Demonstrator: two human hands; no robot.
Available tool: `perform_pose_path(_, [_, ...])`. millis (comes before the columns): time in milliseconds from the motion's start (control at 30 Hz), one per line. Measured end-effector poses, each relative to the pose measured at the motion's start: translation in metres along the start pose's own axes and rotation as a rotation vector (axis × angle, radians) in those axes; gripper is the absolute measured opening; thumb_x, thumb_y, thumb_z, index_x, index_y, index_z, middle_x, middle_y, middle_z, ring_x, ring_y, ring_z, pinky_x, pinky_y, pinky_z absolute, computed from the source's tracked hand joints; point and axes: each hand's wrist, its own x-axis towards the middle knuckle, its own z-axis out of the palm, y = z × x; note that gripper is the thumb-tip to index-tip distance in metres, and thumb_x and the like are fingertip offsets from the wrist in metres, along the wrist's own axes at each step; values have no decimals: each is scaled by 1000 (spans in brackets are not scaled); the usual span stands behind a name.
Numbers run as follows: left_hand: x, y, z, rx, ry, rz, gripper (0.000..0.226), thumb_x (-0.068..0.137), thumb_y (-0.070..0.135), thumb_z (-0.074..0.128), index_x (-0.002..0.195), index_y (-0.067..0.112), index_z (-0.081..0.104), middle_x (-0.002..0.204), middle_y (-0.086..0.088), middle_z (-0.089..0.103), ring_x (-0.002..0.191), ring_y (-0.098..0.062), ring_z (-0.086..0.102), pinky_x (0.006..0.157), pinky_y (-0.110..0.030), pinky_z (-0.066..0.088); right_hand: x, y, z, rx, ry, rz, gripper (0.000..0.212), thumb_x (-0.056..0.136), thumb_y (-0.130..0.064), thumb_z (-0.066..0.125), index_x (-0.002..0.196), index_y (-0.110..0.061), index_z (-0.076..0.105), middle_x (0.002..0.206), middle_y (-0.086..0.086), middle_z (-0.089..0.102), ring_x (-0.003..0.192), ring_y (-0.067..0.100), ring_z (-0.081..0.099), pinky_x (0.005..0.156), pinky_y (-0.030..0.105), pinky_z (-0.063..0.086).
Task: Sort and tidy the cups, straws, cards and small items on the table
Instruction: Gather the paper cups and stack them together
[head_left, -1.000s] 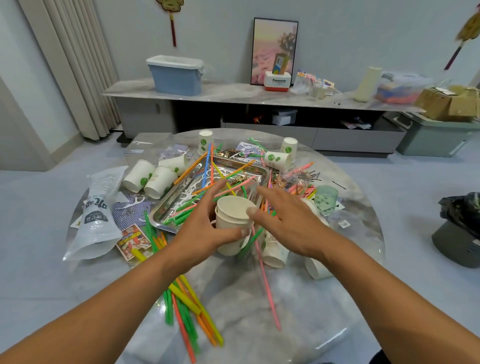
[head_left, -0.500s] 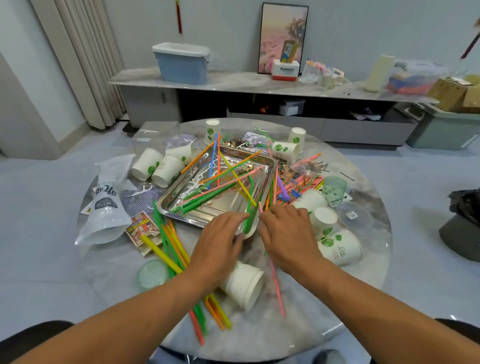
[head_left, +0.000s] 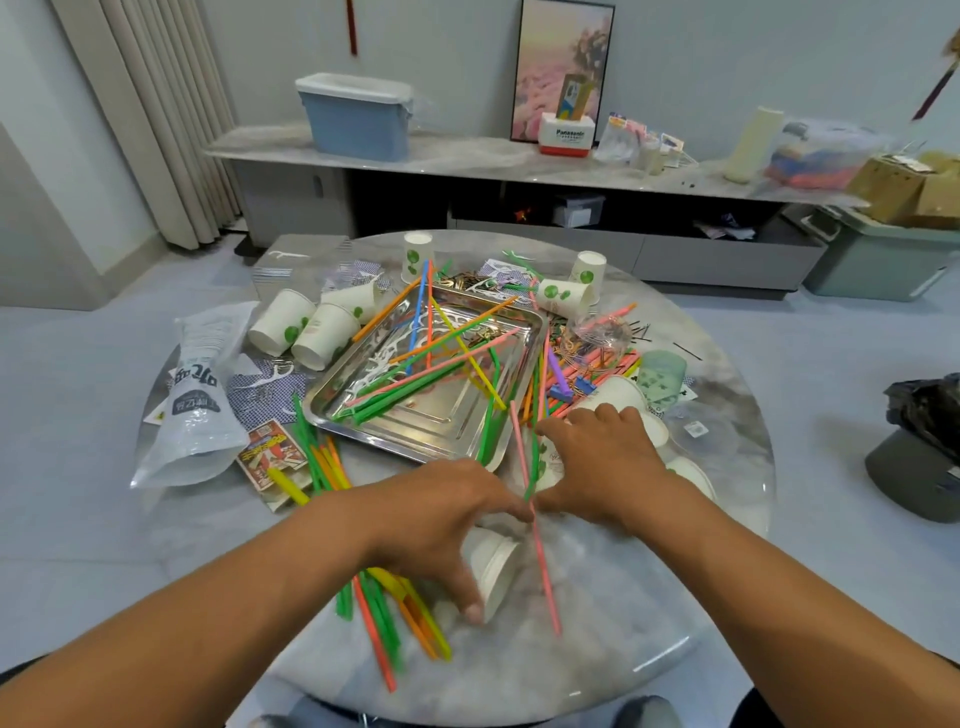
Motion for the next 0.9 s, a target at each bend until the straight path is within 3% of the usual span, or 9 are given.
perform_pose_path(167, [8,5,10,50,-43,-29,94,68,45,89,148,36,40,139,6,53,126,-15,46,105,-35,40,1,-5,0,-30,21,-31,88,74,-69,69,147,-36,35,138,9,51,127,33,42,103,46,30])
perform_pose_path(333, [4,1,11,-239,191,-112,82,73,39,86,144,37,45,133,12,51,120,-2,49,101,-18,40,-3,3,-26,88,-9,1,88,67,-87,59,141,-43,45,134,6,50,126,31,46,102,45,34])
perform_pose_path(500, [6,3,3,-643,350,-272,69,70,33,91,127,35,51,115,11,63,100,-2,62,87,-21,52,-5,23,-46,616,-44,88,84,63,-86,63,133,-42,55,136,2,52,117,24,57,100,43,49])
perform_pose_path(600, [7,8,1,-772,406,-360,67,68,35,91,121,34,51,107,7,68,94,-7,66,85,-30,57,-5,23,-46,699,-44,100,82,70,-85,57,133,-33,60,143,0,55,122,21,56,103,43,47])
perform_pose_path(767, [6,7,-7,-844,509,-425,68,70,27,92,124,28,51,109,5,68,93,-6,66,76,-24,55,-6,12,-47,944,-92,119,79,68,-89,37,107,-29,69,114,-1,66,93,21,64,89,45,56])
perform_pose_path(900, [2,6,-14,-865,593,-397,65,60,28,90,115,32,57,108,7,70,96,-10,68,78,-29,59,-3,2,-42,1137,131,149,83,68,-81,62,135,-32,59,134,-2,58,113,19,61,100,44,53])
